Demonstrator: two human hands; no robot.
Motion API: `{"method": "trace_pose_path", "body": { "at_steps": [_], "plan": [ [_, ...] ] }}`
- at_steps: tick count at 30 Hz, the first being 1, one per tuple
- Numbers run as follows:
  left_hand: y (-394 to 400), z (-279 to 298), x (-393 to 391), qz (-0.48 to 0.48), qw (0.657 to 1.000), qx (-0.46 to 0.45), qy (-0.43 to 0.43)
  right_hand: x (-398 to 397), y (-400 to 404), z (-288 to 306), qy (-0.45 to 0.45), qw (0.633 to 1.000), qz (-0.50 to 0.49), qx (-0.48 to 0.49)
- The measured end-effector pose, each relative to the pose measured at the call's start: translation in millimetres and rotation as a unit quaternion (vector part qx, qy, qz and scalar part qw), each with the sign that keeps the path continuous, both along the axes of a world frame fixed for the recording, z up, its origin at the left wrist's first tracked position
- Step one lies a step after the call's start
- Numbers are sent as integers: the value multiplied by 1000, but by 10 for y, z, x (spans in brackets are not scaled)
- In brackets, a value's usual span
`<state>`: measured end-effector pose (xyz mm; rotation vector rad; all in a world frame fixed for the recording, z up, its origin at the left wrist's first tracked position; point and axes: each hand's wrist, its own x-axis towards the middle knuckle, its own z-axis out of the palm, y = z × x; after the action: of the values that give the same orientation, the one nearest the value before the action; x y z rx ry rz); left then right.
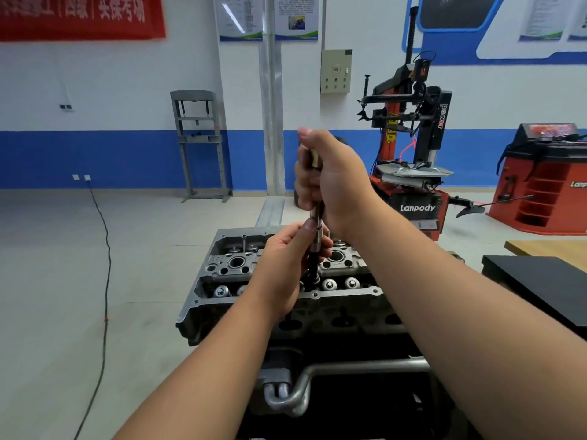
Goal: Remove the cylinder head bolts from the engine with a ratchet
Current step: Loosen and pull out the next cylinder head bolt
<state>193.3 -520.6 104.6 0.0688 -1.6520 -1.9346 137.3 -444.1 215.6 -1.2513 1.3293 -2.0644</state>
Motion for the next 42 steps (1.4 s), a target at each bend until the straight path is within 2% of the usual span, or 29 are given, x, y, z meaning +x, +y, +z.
{"method": "trace_pose_path", "body": {
  "at_steps": [12,20,22,25,27,31,35,37,38,42],
  "plan": [
    [-20,20,30,-49,999,-11,-3,-3,5,-9,-9,1000,7,-6],
    [-12,-20,-2,-12,999,-31,9,6,5,-26,-20,1000,9,-6],
    [-12,-29,-17,8,999,-35,8,63,4,-35,-34,999,-25,-15],
    [14,-9,-38,54,998,-32,7,141,-2,-8,-23,989,-148,0],
    [26,6,-37,71,997,-33,11,186,-4,39,-14,984,-174,24],
    [23,8,-19,31,999,-29,7,220,-12,79,-41,989,-137,26],
    [6,-19,-8,7,999,-49,-5,72,91,121,-17,998,-2,65],
    [7,-34,-14,27,998,-64,-3,50,130,145,-19,997,19,78],
    [12,-38,-19,38,997,-74,-2,71,125,144,-29,997,-4,76],
    [35,-54,-37,91,993,-78,9,221,38,83,2,976,-211,52]
  ]
}}
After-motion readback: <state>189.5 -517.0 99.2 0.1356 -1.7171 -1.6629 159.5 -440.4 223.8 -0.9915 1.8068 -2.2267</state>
